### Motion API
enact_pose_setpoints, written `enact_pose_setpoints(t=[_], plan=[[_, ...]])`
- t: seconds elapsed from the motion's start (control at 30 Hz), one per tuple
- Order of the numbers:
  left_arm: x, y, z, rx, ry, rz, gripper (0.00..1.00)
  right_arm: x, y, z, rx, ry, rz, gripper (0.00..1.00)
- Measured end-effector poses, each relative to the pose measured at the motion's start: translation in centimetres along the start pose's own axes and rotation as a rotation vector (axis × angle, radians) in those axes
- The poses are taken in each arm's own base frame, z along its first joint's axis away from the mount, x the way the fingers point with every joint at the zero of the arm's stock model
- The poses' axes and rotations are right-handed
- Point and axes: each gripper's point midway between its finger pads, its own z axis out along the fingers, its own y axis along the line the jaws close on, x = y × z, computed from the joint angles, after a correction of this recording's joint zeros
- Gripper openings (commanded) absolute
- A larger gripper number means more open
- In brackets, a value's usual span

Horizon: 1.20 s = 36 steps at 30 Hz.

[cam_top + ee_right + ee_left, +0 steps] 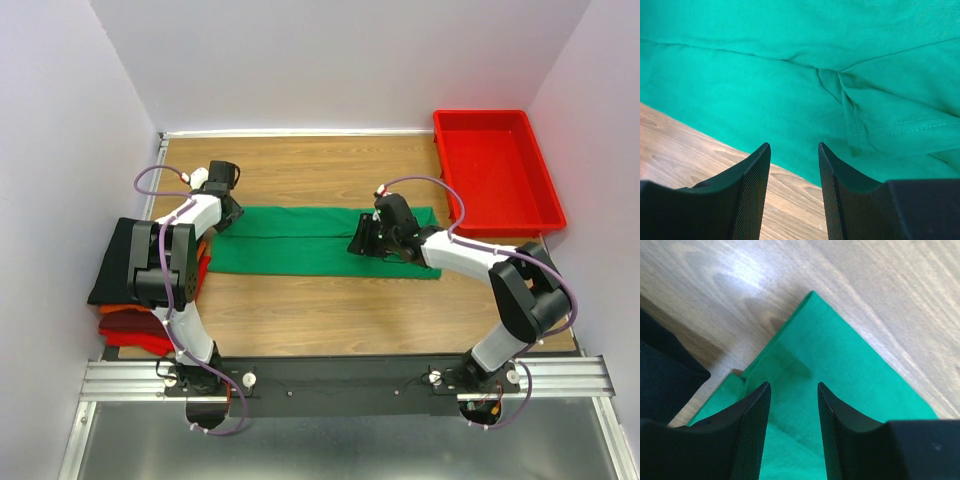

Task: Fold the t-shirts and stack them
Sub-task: Fold the tshirt

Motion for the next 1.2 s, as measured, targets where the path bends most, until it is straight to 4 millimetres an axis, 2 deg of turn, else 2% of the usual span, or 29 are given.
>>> enact_pose_setpoints(t=[0.07,0.2,0.37,0.47,0.5,0.57,0.67,0.8,0.9,1.03,1.2], plan=[[-0.2,-0.2,-0.1,0.007,-0.003,0.003,0.5,0.0,0.0,0.0,0.003,0.0,-0.002,0.5],[-0.3,-0.3,-0.1,0.013,-0.004,0.012,0.5,-1.3,-0.8,-0.5,0.067,-0.056,-0.011,0.5],[-0.5,-0.4,-0.4,0.018,-0.01,0.022,0.51,-5.4,-2.6,-2.1,0.183,-0.186,-0.026,0.49],[-0.7,-0.5,-0.5,0.022,-0.013,0.023,0.51,-7.5,-4.9,-2.4,0.246,-0.228,-0.001,0.48],[-0.7,-0.5,-0.5,0.023,-0.014,0.023,0.51,-8.2,-6.4,-2.3,0.284,-0.237,0.017,0.47],[-0.9,-0.6,-0.6,0.026,-0.017,0.025,0.51,-8.6,-8.5,-1.8,0.336,-0.231,0.036,0.46],[-1.1,-0.9,-0.6,0.034,-0.02,0.024,0.51,-7.5,-10.3,-0.4,0.383,-0.182,0.034,0.43],[-1.0,-1.0,-0.7,0.041,-0.014,0.028,0.5,-5.4,-11.2,0.7,0.41,-0.105,0.024,0.4],[-1.0,-1.1,-0.7,0.043,-0.012,0.03,0.51,-5.0,-10.9,0.5,0.395,-0.093,0.022,0.39],[-1.0,-1.1,-0.7,0.046,-0.013,0.032,0.51,-4.0,-10.2,-0.8,0.361,-0.081,0.022,0.39],[-1.4,-1.5,-0.9,0.055,-0.019,0.031,0.51,-2.7,-8.5,-1.9,0.292,-0.068,0.025,0.39]])
